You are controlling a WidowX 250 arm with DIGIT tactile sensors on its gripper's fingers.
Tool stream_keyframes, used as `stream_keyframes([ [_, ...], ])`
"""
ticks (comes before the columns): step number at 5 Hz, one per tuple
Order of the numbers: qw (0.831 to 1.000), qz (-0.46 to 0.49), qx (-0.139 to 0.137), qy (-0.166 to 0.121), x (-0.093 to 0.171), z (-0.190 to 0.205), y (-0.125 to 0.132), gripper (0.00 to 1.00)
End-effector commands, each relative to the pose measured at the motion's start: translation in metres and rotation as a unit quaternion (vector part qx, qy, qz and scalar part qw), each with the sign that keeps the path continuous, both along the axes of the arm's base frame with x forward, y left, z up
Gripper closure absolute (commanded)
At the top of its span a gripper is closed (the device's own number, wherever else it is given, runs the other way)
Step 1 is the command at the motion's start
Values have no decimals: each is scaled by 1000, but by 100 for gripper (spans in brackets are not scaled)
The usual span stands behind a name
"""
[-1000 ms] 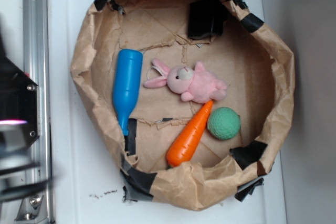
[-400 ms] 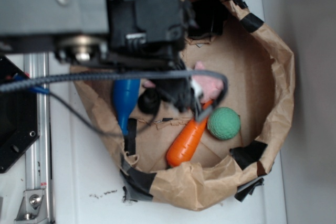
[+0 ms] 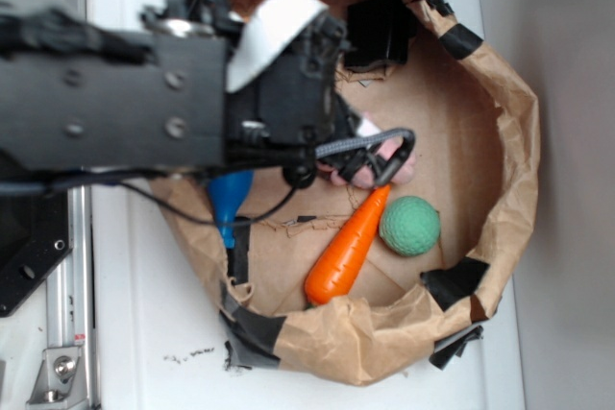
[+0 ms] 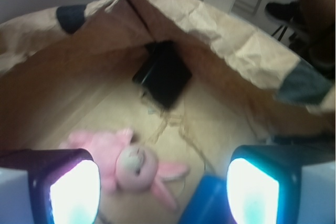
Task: Grab the black box.
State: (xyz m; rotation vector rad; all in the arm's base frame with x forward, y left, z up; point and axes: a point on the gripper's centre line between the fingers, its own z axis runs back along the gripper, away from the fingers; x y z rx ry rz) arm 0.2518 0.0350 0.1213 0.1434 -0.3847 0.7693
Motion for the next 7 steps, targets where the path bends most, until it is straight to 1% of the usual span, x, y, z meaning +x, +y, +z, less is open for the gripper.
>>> stream_keyframes([
  [1,999,33,-24,-20,21,-9,33,0],
  [5,999,33,-24,-20,21,-9,33,0],
  [6,993,111,-21,-24,19,-19,33,0],
  [7,995,98,-4,-30,28,-35,38,0],
])
